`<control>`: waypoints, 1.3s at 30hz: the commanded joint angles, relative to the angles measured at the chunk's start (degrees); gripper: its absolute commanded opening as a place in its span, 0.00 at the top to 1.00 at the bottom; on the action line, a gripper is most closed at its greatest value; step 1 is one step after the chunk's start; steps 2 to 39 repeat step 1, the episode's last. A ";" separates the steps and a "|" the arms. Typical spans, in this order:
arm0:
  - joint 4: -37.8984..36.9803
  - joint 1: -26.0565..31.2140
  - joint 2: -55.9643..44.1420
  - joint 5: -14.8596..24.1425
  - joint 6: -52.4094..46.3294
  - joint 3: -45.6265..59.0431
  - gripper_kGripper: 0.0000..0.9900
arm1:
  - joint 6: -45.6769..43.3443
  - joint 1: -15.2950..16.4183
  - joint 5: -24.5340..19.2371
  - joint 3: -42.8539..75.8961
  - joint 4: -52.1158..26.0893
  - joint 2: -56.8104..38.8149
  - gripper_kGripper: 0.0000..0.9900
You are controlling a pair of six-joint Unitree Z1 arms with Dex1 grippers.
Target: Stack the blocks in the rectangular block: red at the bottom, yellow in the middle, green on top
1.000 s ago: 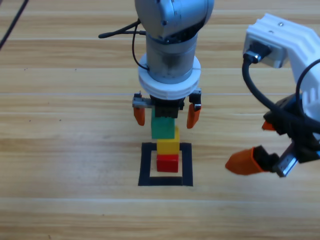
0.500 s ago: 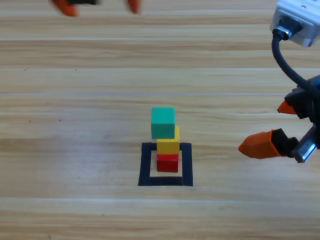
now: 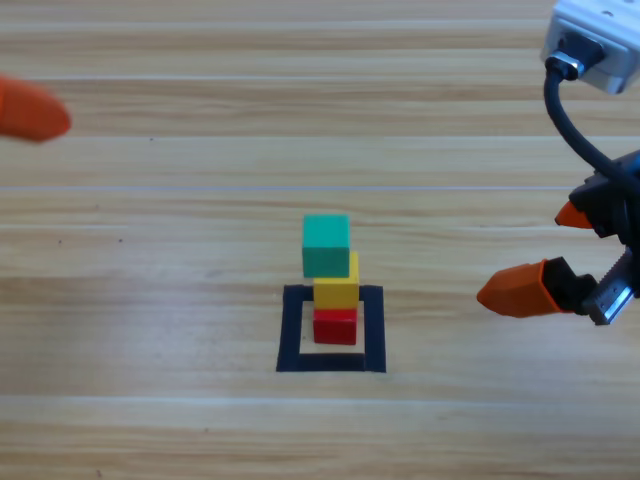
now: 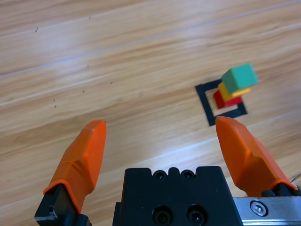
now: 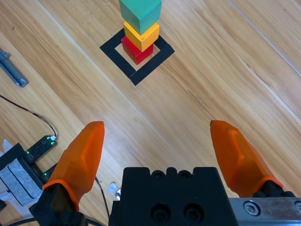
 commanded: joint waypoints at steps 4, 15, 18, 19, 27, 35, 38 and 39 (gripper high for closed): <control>-2.53 -0.98 -4.37 -0.11 2.19 4.86 0.00 | -0.02 1.19 -0.96 0.26 0.15 1.44 0.00; -2.53 -0.98 -4.37 -0.11 2.19 4.86 0.00 | -0.02 1.19 -0.96 0.26 0.15 1.44 0.00; -2.53 -0.98 -4.37 -0.11 2.19 4.86 0.00 | -0.02 1.19 -0.96 0.26 0.15 1.44 0.00; -2.53 -0.98 -4.37 -0.11 2.19 4.86 0.00 | -0.02 1.19 -0.96 0.26 0.15 1.44 0.00; -2.53 -0.98 -4.37 -0.11 2.19 4.86 0.00 | -0.02 1.19 -0.96 0.26 0.15 1.44 0.00; -2.53 -0.98 -4.37 -0.11 2.19 4.86 0.00 | -0.02 1.19 -0.96 0.26 0.15 1.44 0.00; -2.53 -0.98 -4.37 -0.11 2.19 4.86 0.00 | -0.02 1.19 -0.96 0.26 0.15 1.44 0.00; -2.53 -0.98 -4.37 -0.11 2.19 4.86 0.00 | -0.02 1.19 -0.96 0.26 0.15 1.44 0.00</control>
